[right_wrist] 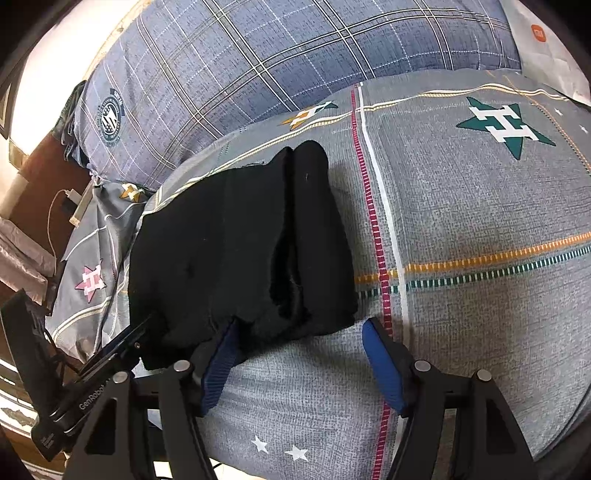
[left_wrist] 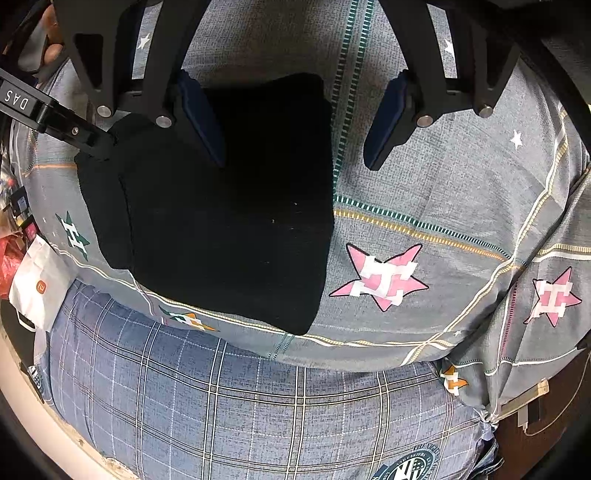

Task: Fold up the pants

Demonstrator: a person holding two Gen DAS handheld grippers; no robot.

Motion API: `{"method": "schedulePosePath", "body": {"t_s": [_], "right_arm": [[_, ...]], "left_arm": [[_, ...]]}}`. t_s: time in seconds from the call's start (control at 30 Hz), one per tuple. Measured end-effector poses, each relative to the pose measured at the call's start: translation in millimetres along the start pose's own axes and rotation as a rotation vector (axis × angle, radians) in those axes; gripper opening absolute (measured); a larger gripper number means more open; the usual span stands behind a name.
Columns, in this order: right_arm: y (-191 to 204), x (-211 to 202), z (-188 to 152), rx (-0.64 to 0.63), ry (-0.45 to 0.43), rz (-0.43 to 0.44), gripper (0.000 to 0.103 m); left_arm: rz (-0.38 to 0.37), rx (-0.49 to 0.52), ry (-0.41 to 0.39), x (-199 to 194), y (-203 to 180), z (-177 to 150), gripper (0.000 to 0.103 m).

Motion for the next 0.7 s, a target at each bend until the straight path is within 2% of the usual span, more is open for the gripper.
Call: {"method": "schedulePosePath", "body": {"t_s": [0.37, 0.53, 0.6, 0.7], "right_arm": [[-0.8, -0.2, -0.2, -0.003, 0.0, -0.001, 0.071], [4.9, -5.3, 1.6, -0.05, -0.032, -0.009, 0.069], [9.4, -8.1, 2.5, -0.068, -0.044, 0.003, 0.065], [12.5, -9.2, 2.5, -0.091, -0.045, -0.01, 0.052]], "left_arm": [[-0.005, 0.003, 0.005, -0.5, -1.3, -1.0, 0.077], [-0.042, 0.004, 0.002, -2.6, -4.8, -1.6, 0.076], [-0.092, -0.006, 0.015, -3.6, -6.9, -2.2, 0.065], [-0.098, -0.001, 0.002, -6.7, -7.9, -1.5, 0.049]]}}
Point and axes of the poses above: each gripper's, at about its wrist camera, not at the fingertips, and x roughly the way its jaws point, y to its left, z to its top, the point moved 7 cm from there along x, roughly the way its jaws point, and after that the axes turned 15 degrees about z, right-handed, at the moved point
